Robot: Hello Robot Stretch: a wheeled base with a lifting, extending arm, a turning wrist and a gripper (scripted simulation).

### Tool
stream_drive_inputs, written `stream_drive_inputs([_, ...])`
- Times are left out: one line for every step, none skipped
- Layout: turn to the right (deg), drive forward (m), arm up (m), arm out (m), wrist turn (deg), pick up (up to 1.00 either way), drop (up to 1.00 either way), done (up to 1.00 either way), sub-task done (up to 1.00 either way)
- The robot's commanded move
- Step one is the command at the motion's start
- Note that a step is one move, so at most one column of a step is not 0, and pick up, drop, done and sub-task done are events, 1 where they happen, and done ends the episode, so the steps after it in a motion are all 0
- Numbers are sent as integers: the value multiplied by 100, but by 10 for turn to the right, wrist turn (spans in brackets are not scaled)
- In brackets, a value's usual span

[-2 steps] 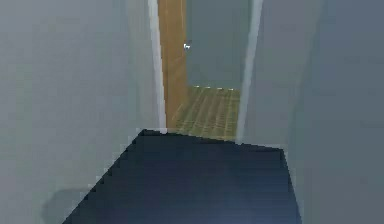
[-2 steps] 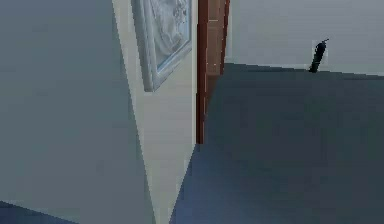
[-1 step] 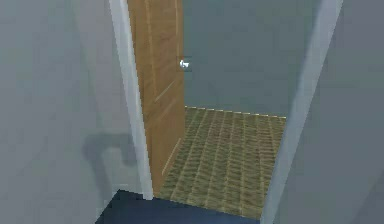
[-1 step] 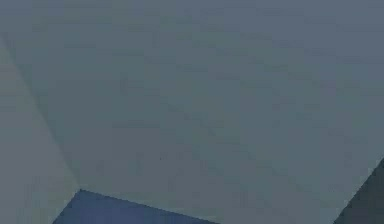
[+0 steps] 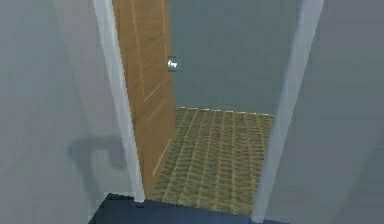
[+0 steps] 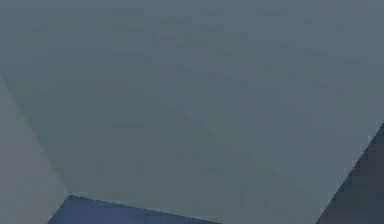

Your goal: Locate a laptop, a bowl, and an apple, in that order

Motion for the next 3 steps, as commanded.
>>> stream_drive_inputs([0,70,0,0,0,0,0,0,0])
stream_drive_inputs([150,0,0,0,0,0,0,0,0])
stream_drive_inputs([0,100,0,0,0,0,0,0,0])
